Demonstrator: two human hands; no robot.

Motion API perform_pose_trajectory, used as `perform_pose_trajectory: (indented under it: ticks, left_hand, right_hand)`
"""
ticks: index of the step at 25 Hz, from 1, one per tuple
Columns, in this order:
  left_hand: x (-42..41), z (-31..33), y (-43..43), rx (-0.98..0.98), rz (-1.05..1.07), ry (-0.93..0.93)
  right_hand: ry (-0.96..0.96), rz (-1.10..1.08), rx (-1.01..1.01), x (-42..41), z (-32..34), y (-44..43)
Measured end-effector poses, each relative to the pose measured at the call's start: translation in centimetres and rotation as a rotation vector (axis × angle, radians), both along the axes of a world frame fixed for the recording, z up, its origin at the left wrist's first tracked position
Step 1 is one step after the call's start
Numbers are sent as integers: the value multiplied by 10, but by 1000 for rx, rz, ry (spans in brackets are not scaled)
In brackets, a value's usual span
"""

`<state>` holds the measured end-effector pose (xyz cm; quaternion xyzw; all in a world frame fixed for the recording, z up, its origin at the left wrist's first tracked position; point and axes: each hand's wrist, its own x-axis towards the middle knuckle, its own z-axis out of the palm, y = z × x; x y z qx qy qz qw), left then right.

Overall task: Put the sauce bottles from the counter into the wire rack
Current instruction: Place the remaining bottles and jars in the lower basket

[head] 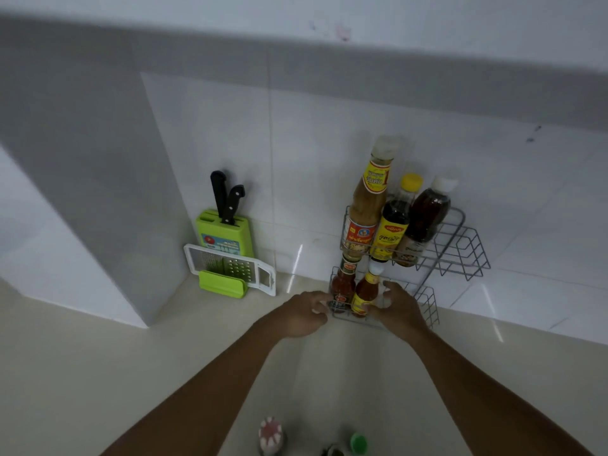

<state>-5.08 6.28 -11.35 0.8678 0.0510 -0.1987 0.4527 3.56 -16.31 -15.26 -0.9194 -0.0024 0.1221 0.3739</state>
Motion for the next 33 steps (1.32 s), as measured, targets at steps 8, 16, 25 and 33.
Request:
perform_pose_trajectory:
  ticks: [8,16,25,33]
  left_hand:
    - [-70,81,-61,199,-318,-72]
    - [-149,8,-104,400,-358,157]
    - [-209,-108,-101,18,306,-123]
    - [-166,-19,-133,-83,315,-352]
  right_hand:
    - [-261,157,-62,-124,0,-22]
    - [227,565,-399,-225,-62,-39]
    - [20,326,-115,-257,-86,-75]
    - [-67,-146,482,-202,28,-89]
